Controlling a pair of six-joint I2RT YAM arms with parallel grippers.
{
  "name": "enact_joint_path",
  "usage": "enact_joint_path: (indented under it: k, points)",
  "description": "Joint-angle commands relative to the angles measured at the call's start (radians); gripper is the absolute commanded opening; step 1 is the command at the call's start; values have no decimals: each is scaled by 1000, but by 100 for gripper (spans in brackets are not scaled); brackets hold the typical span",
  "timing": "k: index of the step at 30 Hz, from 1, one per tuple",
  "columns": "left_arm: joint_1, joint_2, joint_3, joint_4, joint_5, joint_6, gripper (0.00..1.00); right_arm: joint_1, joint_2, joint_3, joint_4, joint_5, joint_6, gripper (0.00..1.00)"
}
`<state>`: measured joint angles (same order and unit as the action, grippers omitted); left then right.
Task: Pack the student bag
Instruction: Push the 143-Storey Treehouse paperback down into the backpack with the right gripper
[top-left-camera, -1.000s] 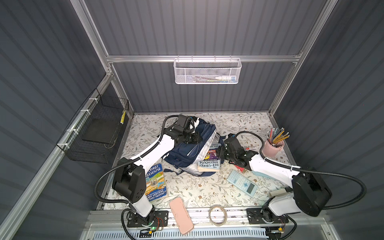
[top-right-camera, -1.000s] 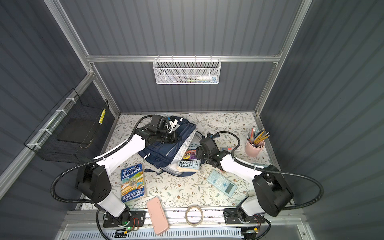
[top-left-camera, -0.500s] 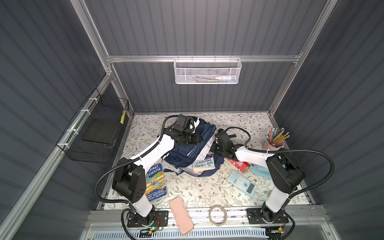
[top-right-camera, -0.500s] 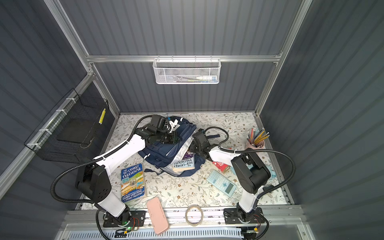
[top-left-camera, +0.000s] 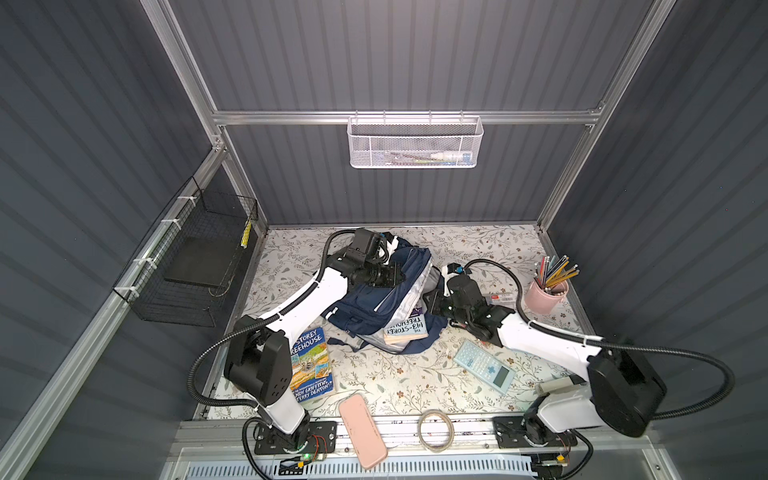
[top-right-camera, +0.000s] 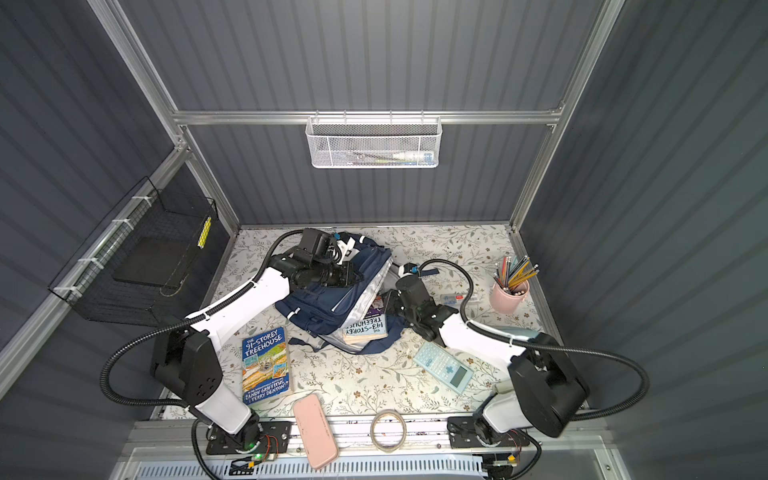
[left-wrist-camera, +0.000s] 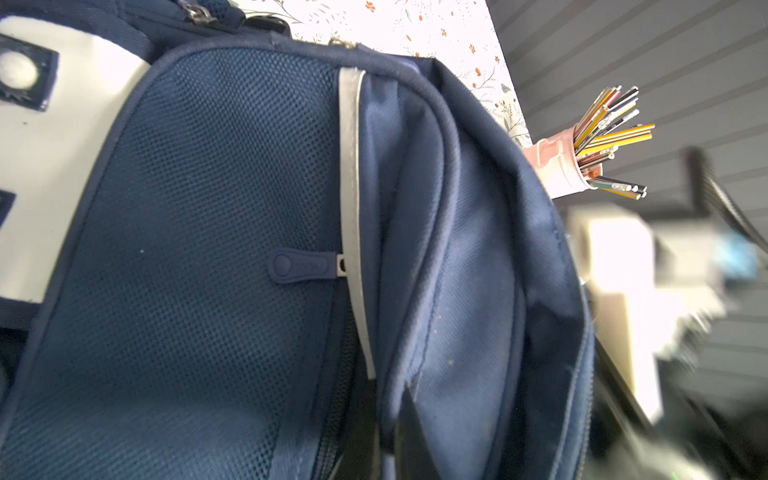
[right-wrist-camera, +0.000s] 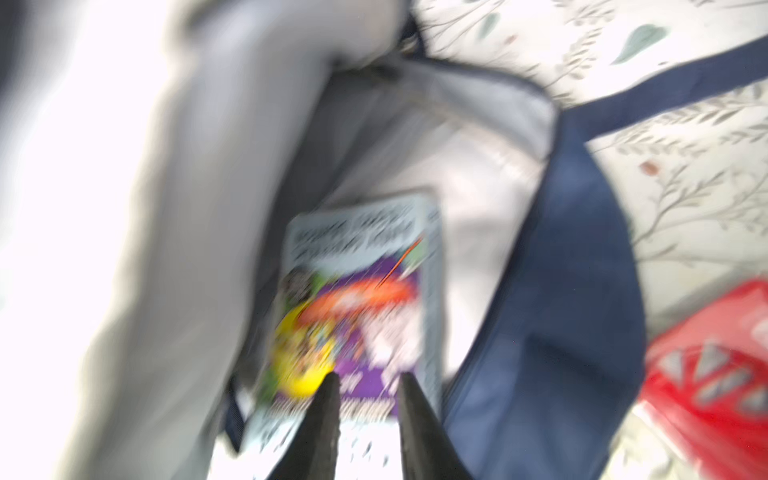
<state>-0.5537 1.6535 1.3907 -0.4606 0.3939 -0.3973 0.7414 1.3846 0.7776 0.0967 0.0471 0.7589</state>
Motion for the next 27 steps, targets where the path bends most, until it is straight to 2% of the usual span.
enact_joint_path:
  k: [1,4,9,15,23,27]
  points:
    - [-3,-52,51,6,63,6,0,112,4,-56,-61,27,81,24]
    - [1,-50,68,-15,70,17,0,173,58,-84,69,30,141,22]
    - [12,-52,110,-59,77,48,0,196,167,-107,212,37,174,19]
    - [26,-52,135,-83,112,73,0,193,243,-88,202,92,144,16]
    - [36,-36,136,-85,141,79,0,269,104,-88,0,118,112,14]
    - [38,-36,133,-71,156,67,0,297,85,-157,37,110,159,13]
